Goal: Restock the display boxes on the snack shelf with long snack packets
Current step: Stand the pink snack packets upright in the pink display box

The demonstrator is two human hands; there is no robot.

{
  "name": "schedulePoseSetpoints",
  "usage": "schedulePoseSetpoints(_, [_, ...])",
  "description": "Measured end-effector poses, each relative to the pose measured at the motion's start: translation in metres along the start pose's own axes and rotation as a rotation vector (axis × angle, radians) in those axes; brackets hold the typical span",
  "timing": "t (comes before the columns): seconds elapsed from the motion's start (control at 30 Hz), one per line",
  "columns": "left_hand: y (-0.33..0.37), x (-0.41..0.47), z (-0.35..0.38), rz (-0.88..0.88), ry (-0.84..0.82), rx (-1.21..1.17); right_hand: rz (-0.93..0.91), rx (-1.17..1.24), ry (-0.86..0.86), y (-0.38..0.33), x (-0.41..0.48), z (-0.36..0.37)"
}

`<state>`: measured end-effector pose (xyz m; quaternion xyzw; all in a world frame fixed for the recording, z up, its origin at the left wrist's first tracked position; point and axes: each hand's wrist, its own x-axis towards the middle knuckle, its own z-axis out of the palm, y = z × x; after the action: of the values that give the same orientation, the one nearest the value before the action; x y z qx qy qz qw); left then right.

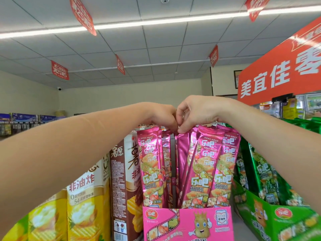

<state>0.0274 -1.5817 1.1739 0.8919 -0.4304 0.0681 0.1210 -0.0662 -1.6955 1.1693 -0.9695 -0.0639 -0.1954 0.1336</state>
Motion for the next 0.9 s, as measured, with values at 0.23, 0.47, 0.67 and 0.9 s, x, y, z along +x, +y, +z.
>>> schedulePoseSetpoints(0.23, [0.001, -0.020, -0.016, 0.029, -0.053, -0.178, 0.004, -0.033, 0.148, 0.002, 0.006, 0.008])
schedulePoseSetpoints(0.47, [0.003, -0.024, -0.016, 0.010, -0.159, -0.157, 0.025, 0.049, 0.028, 0.012, -0.030, -0.018])
schedulePoseSetpoints(0.67, [0.009, -0.018, -0.005, 0.090, -0.076, 0.060, -0.006, -0.127, -0.094, 0.007, -0.075, -0.020])
schedulePoseSetpoints(0.9, [0.020, -0.017, 0.002, 0.120, -0.087, 0.230, -0.144, -0.019, -0.090, 0.017, -0.074, 0.000])
